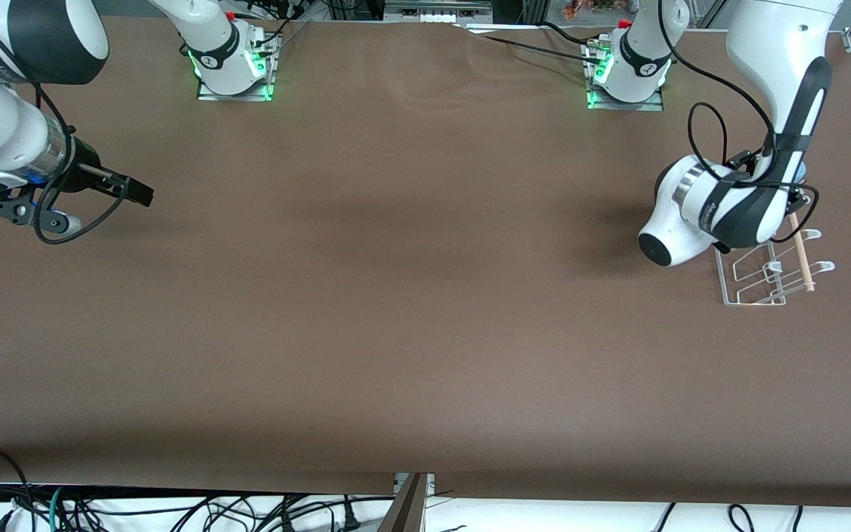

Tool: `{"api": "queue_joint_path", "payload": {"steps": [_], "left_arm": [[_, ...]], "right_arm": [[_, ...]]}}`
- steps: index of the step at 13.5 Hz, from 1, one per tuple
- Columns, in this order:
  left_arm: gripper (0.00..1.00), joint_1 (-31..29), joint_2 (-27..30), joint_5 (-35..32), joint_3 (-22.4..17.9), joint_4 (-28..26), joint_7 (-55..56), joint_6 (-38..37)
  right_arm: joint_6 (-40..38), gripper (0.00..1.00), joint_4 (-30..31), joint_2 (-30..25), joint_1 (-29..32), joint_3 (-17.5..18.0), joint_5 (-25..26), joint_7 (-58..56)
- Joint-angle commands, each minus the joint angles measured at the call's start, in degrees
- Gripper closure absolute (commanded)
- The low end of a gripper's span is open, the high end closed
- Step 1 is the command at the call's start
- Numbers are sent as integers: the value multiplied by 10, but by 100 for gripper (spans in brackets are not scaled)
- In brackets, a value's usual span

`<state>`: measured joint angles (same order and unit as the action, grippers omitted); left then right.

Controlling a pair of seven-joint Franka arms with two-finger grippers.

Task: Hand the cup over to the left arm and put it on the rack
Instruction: 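Hang the blue cup on the rack hook with the left gripper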

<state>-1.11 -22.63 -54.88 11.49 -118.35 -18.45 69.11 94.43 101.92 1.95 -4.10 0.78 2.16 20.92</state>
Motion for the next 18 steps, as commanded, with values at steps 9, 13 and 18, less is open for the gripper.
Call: {"api": "queue_joint_path", "payload": {"steps": [9, 13, 18], "left_arm": [[99, -3, 18, -74, 1, -72, 82, 63], [98, -6, 6, -78, 1, -68, 85, 83], [0, -13, -6, -100, 1, -68, 86, 92]], "right_arm": [[12, 1, -9, -3, 9, 14, -26, -34], [11, 1, -10, -5, 9, 14, -27, -33], [8, 1, -10, -5, 9, 15, -26, -26]]}}
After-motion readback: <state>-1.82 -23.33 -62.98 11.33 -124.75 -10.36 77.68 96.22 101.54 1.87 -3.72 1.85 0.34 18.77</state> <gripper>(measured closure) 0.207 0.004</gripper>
